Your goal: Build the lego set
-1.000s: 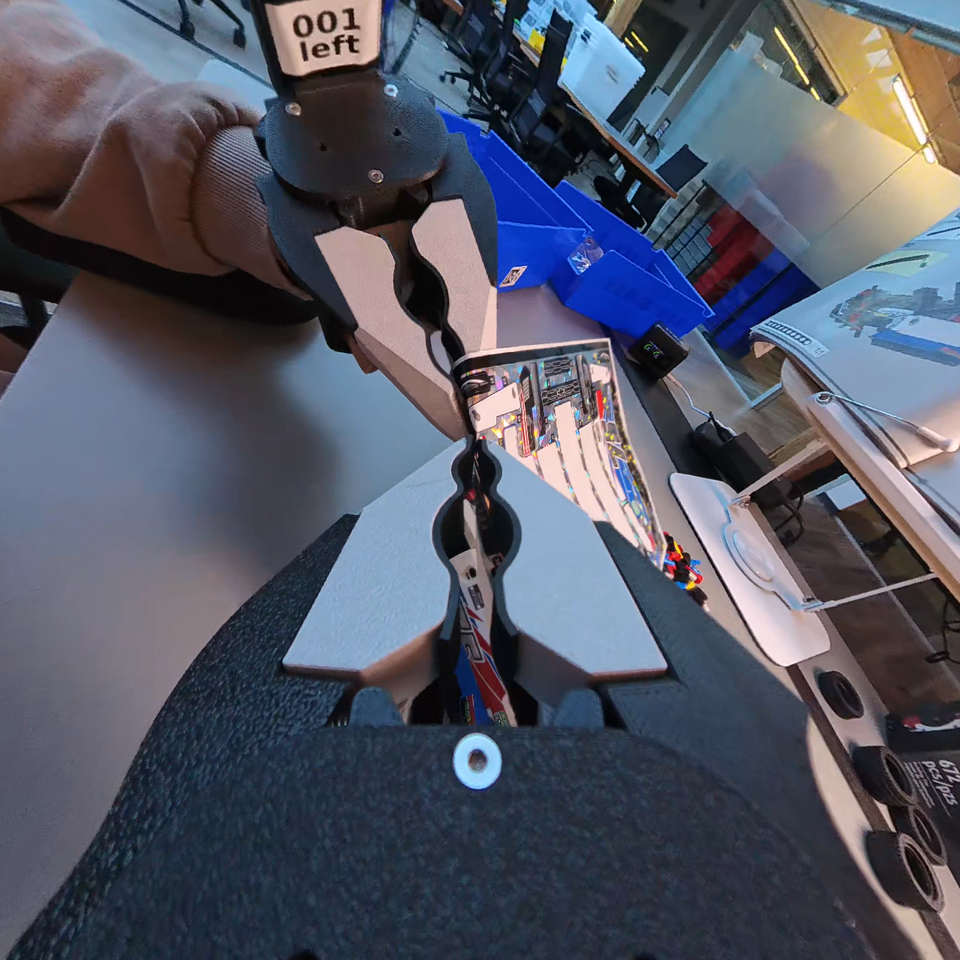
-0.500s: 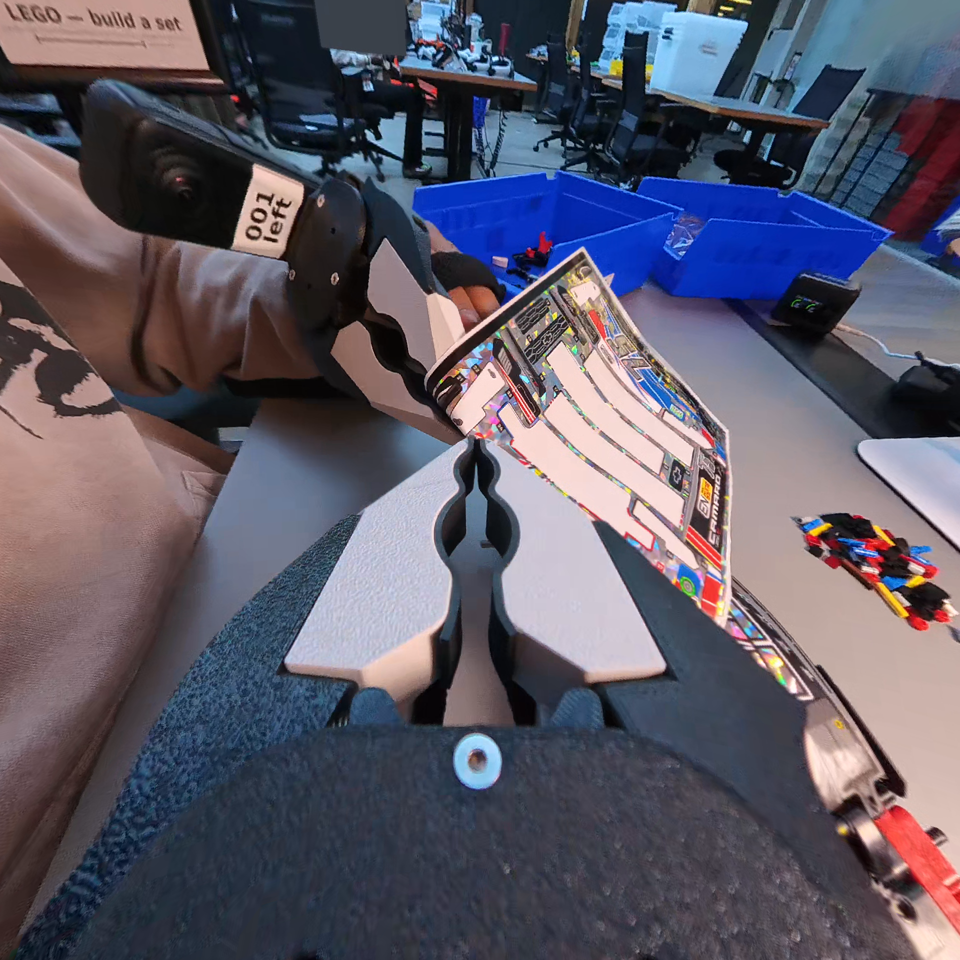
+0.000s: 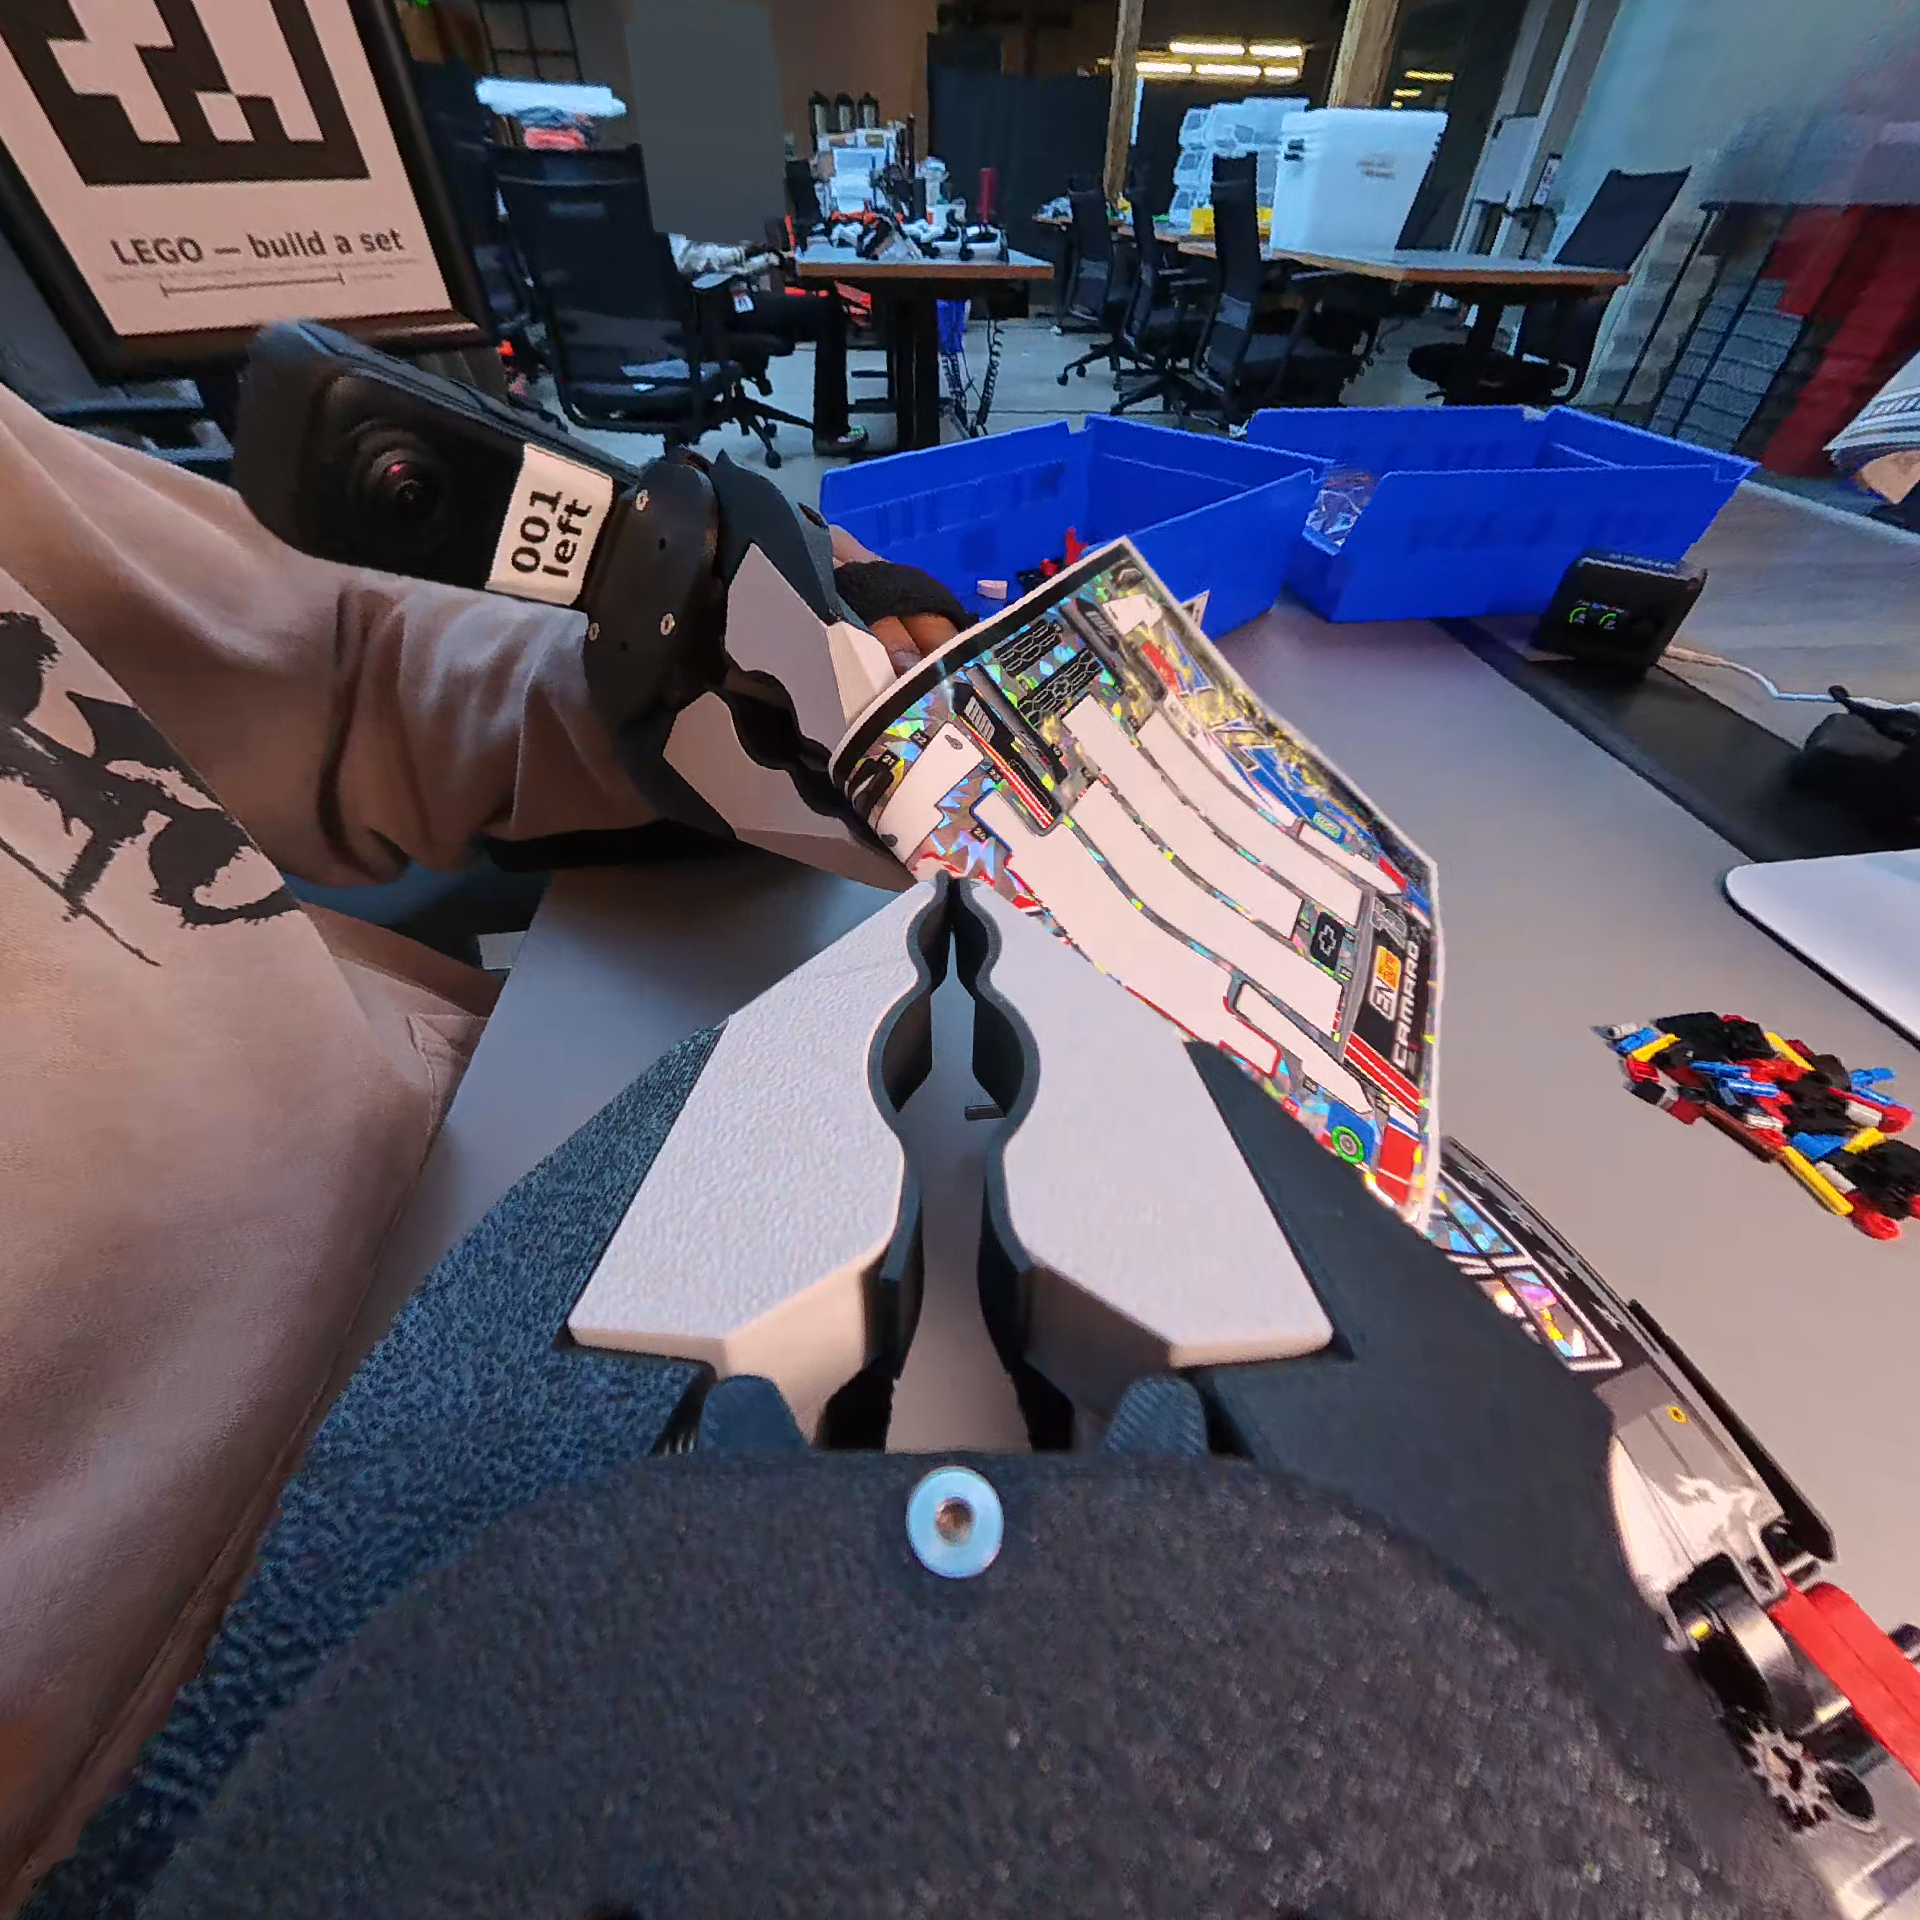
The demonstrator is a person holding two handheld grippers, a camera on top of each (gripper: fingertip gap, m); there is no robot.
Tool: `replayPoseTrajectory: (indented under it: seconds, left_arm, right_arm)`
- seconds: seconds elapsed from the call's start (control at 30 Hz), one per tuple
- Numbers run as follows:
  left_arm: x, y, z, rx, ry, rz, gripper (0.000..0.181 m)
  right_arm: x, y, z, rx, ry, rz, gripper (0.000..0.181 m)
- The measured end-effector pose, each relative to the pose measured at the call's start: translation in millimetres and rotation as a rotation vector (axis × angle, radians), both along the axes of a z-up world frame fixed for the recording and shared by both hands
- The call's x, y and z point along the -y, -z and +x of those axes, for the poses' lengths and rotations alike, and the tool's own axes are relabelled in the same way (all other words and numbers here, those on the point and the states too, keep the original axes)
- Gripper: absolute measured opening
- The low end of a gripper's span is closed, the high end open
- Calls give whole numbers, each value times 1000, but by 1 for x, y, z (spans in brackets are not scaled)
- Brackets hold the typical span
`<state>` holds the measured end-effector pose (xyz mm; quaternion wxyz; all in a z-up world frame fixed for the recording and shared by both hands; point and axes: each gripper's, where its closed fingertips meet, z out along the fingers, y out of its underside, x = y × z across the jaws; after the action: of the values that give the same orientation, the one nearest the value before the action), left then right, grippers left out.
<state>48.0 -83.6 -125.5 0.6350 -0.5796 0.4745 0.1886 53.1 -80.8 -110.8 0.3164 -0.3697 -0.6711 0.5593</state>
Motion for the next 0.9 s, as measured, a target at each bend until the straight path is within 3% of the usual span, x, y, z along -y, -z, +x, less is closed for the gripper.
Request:
replayPoseTrajectory:
  seconds: [0.03,0.27,0.4,0.9]
  left_arm:
    - [0,-1,0,38,8,-15,0]
    - [5,-21,-7,465,110,-193,0]
    - [4,-30,-16,626,129,-242,0]
    - [5,-36,-23,838,204,-364,0]
  right_arm:
    - [-2,-2,0,-2,3,-23,0]
    - [-16,-21,1,-28,23,-197,0]
    - [-27,-32,4,-59,39,-265,0]
    - [-49,-65,22,-176,50,-384,0]
